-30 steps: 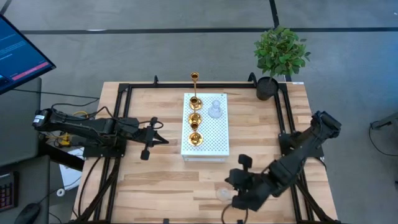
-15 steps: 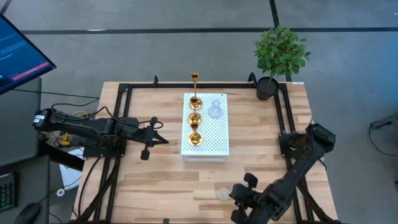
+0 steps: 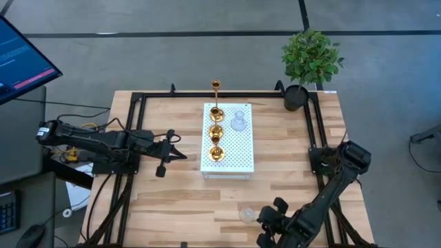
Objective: Pick & Place candle stick holders
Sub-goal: Put the transparent candle holder on the shelf aligned with the other transparent candle holder
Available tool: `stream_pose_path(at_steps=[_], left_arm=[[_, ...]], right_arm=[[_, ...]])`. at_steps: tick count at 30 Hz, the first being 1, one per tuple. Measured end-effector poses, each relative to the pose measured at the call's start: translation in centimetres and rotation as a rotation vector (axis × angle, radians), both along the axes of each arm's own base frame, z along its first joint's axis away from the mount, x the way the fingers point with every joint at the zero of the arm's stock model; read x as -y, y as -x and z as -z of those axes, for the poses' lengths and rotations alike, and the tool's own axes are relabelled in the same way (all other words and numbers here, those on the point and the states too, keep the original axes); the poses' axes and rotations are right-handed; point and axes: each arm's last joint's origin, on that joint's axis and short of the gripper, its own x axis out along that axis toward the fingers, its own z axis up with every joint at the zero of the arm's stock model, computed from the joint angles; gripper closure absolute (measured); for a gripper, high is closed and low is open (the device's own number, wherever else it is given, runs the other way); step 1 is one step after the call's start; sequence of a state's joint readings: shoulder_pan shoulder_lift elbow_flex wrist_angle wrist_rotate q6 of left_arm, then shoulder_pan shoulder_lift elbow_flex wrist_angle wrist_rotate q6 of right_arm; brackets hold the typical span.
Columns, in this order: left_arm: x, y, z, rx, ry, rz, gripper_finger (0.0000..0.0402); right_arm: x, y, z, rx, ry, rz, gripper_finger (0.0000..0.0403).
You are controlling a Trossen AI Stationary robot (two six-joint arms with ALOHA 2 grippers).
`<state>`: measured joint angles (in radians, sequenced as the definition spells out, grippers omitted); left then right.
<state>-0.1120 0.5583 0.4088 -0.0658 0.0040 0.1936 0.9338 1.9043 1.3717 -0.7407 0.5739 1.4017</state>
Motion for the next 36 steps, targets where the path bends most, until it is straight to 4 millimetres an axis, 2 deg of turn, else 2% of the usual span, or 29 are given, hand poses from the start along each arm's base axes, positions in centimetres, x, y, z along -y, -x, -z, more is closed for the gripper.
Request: stream_pose_path(at_steps=[3,7,14,19,28,36], left_arm=[[0.0,0.0,0.0,0.000,0.000,0.000,0.0394],[0.0,0.0,0.0,0.000,0.000,0.000,0.0394],[0.0,0.0,0.0,0.000,0.000,0.000,0.0394],[0.0,0.0,0.0,0.000,0.000,0.000,0.0394],[0.0,0.0,0.0,0.000,0.000,0.000,0.0394],[0.0,0.0,0.0,0.000,0.000,0.000,0.0394]], right_arm=[[0.6,-0.2,1.2,0.005,-0.016,0.031,0.0403],[0.7,-0.5,1.5,0.021,-0.032,0.036,0.0393],[0.3,-0.7,1.3,0.053,-0.074,0.025,0.0327],[0.4,-1.6,0.4,0.072,-0.185,0.039,0.0297],[2.4,-5.0,-2.3,0.074,-0.253,0.027,0.0306],[4.6,-6.7,-2.1,-0.033,-0.304,0.034,0.0317]])
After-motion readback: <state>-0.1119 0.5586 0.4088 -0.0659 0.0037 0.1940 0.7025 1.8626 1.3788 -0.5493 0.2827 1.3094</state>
